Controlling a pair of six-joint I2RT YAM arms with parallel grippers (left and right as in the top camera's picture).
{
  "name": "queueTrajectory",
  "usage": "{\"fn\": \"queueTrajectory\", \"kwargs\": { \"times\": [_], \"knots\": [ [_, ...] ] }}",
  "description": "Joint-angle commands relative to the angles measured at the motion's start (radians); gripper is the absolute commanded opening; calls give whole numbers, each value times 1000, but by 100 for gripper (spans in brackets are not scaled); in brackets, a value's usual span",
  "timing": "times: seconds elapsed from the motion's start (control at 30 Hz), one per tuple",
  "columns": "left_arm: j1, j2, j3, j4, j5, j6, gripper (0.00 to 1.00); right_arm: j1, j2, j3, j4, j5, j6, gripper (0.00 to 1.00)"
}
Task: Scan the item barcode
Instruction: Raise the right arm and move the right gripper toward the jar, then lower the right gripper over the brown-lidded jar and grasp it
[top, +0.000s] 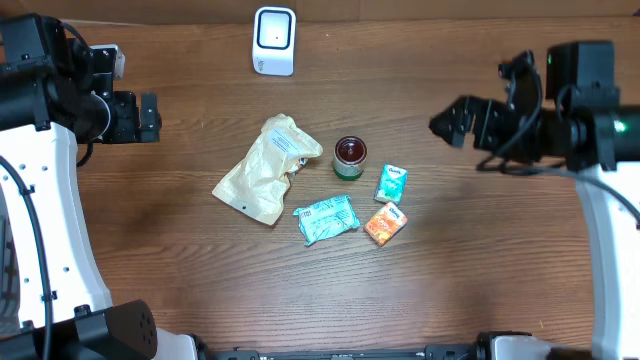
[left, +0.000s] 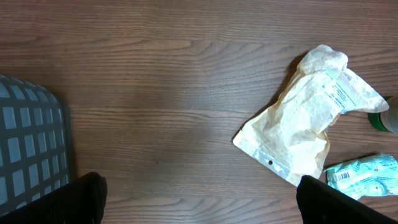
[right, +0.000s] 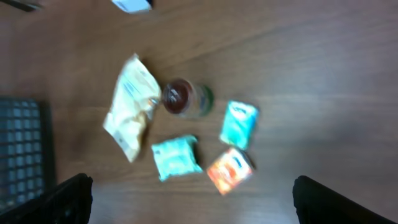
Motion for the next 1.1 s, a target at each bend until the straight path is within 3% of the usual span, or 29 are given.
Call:
{"fn": "queueTrajectory", "kwargs": {
  "times": [0.0, 0.33, 0.57, 1.07],
  "knots": [
    [5, 7, -4, 0, -2, 22, 100, 23, 52, 26, 44, -75, 8, 100],
    [5, 7, -4, 0, -2, 22, 100, 300, 241, 26, 133, 267, 278, 95],
    [5, 7, -4, 0, -2, 22, 100, 418, 388, 27, 227, 401, 264, 96],
    [4, 7, -4, 0, -2, 22, 100, 476, 547, 39, 317, 407, 46, 100]
  ]
}}
